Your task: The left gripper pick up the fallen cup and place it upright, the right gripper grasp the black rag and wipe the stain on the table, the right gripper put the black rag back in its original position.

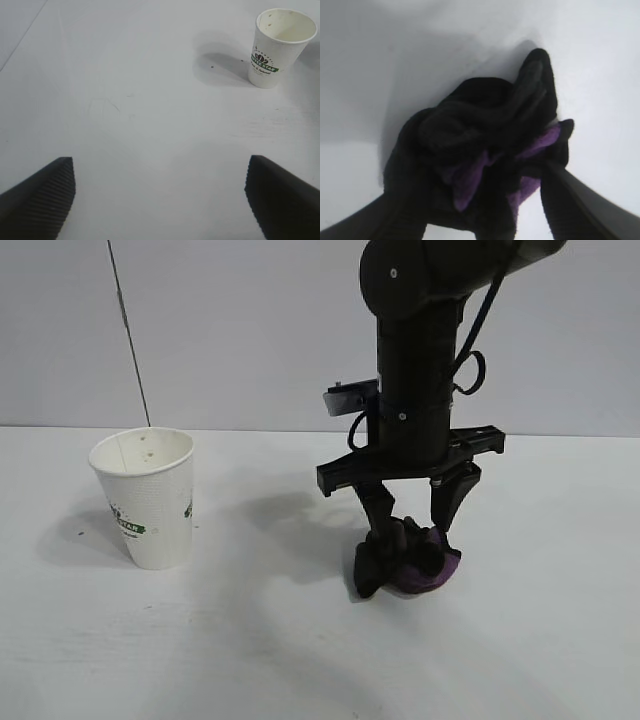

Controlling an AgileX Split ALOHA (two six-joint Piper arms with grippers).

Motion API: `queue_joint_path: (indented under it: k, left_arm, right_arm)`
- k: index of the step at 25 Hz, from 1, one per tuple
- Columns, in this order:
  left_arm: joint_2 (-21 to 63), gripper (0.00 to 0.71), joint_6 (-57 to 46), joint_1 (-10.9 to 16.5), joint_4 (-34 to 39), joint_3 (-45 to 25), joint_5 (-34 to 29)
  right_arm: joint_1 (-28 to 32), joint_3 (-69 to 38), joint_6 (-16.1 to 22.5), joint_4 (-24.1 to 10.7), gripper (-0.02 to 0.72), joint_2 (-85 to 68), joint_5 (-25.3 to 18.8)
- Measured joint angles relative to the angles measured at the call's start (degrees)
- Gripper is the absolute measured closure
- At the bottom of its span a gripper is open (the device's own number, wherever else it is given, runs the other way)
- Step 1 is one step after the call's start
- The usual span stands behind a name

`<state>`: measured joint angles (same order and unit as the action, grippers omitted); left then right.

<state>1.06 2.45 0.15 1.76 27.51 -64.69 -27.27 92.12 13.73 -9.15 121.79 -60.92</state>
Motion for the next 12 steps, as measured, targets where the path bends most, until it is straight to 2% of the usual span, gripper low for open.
queue_joint_path:
  k: [4,12]
  left_arm:
    - [0.00,0.047,0.00,0.00,0.00,0.00,0.00]
    - [0.00,0.047,0.00,0.00,0.00,0.00,0.00]
  right_arm:
    - [4.07,0.00,1.23,-1.92,0.261,-4.36,-1.71]
    - [17.92,0.00,2.11,-6.79,0.261,-16.32,-6.89]
